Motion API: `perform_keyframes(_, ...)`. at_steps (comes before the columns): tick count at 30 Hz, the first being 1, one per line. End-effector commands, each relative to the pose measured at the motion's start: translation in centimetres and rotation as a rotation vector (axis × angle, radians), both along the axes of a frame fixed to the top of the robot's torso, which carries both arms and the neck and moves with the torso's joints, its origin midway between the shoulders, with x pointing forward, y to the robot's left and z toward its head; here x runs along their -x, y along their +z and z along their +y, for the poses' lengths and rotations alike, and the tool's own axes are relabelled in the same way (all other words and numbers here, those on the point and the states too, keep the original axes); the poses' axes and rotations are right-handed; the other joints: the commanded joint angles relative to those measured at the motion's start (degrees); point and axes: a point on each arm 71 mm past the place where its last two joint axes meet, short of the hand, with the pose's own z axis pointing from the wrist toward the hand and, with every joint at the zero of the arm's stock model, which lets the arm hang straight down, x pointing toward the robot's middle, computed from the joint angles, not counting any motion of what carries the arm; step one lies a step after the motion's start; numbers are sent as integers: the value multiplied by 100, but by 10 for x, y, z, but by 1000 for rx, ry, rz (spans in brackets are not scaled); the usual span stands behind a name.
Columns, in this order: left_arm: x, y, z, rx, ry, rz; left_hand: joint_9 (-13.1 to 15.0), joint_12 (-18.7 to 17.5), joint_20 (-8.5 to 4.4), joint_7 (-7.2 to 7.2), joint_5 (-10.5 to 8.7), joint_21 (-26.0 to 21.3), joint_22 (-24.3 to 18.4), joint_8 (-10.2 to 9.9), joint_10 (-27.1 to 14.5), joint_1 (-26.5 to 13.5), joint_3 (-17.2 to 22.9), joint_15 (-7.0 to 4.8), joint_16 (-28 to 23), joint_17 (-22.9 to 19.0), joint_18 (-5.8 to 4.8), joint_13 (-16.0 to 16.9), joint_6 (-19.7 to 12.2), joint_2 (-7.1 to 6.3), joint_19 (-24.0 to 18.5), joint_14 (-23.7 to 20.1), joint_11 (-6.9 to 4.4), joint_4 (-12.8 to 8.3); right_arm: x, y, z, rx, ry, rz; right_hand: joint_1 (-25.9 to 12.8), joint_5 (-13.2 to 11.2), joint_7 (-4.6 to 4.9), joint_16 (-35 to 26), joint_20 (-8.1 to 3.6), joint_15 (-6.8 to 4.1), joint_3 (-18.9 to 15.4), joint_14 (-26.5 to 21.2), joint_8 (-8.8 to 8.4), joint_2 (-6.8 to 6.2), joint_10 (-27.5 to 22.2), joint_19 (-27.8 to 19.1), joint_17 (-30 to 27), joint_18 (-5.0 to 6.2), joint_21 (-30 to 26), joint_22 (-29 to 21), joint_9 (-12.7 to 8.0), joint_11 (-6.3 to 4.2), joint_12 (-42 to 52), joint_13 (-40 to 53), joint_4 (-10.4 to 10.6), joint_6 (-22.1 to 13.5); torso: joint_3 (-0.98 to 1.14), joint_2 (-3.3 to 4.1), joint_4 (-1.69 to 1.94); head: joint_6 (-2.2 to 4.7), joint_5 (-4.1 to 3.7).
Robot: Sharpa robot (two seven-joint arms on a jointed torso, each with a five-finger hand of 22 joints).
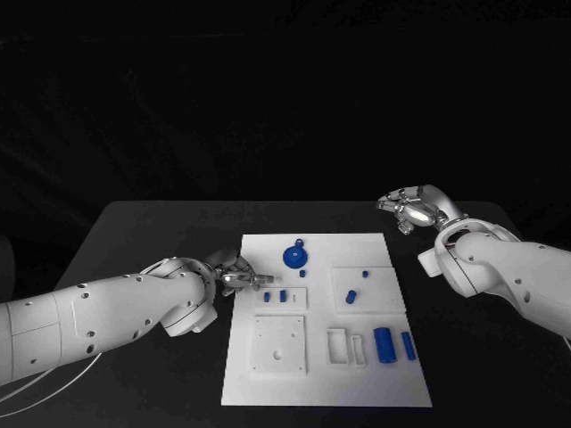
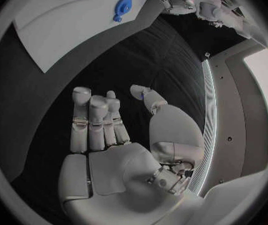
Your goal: Assemble the parts on the task board
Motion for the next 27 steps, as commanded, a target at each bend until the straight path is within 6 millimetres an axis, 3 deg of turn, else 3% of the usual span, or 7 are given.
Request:
perform_keyframes(1,-4,7,2,117,49,-24,-58,-104,-756,98,-24,-61,-22,-136,-31,49,-38,56,-108,-48,24,-49,-178,-54,-83,-78,99,60,0,0,1,3,12,-4,-41,32,33,18,-47,-7,9,24,21,11,-12,5,-9,333,-33,92,-7,-46,35,-9,-25,-3,3,-1,2,11,-2)
perform_keyframes(7,-13,13,10,201,105,-71,-121,-377,-697,216,-16,-197,-84,-358,-256,321,-87,163,-385,-162,-38,-167,-450,29,-245,-265,212,54,0,0,1,3,12,-4,-41,32,33,18,-47,-7,9,24,21,11,-12,5,-9,333,-33,92,-7,-46,36,-10,-25,-3,7,-1,-3,18,0)
perform_keyframes(10,-16,15,9,234,93,-92,-148,-700,-607,345,-3,-391,-154,-501,-560,721,-138,302,-710,-305,-142,-310,-682,276,-499,-530,340,-249,0,0,1,4,11,-4,-41,33,33,18,-47,-7,9,25,21,12,-12,6,-9,333,-33,92,-7,-46,36,-10,-24,-3,6,1,-5,23,-8)
perform_keyframes(12,-17,17,5,255,58,-111,-225,-1084,-487,486,249,-591,-223,-636,-802,1187,-165,484,-1043,-467,-296,-497,-842,589,-756,-768,475,-767,0,0,0,4,10,-4,-41,33,33,18,-47,-7,9,25,21,12,-12,6,-9,333,-33,92,-7,-46,36,-10,-24,-3,6,1,-5,27,-11)
perform_keyframes(17,-20,24,-13,259,-62,-185,-480,-2412,-318,770,258,-963,-358,-909,-1461,1971,386,826,-1584,-718,-516,-1149,-1075,734,-1130,-1141,835,-1682,-2,-1,-2,6,4,-5,-39,33,33,18,-47,-7,10,25,21,14,-12,5,-10,333,-33,92,-7,-46,37,-11,-25,-3,4,0,0,46,-34)
perform_keyframes(18,-20,25,-15,245,-91,-202,-584,-2972,-216,819,230,-979,-347,-946,-1099,1922,529,930,-1636,-731,-575,-1436,-1043,777,-1136,-1116,890,-1881,-2,-1,-2,6,3,-5,-39,33,33,18,-47,-7,11,24,21,14,-13,5,-10,333,-33,92,-7,-46,37,-11,-25,-3,3,0,0,50,-43)
perform_keyframes(27,-20,39,-52,-1,-381,-429,-817,-4480,-34,889,221,-1055,-317,-1128,-1371,2172,567,1132,-1759,-723,-421,-1971,-1187,660,-1154,-1148,1203,-2020,-3,-1,-2,6,2,-4,-36,33,33,16,-47,-7,13,24,20,15,-14,4,-10,333,-34,92,-8,-45,37,-13,-27,-5,0,3,-10,96,-84)
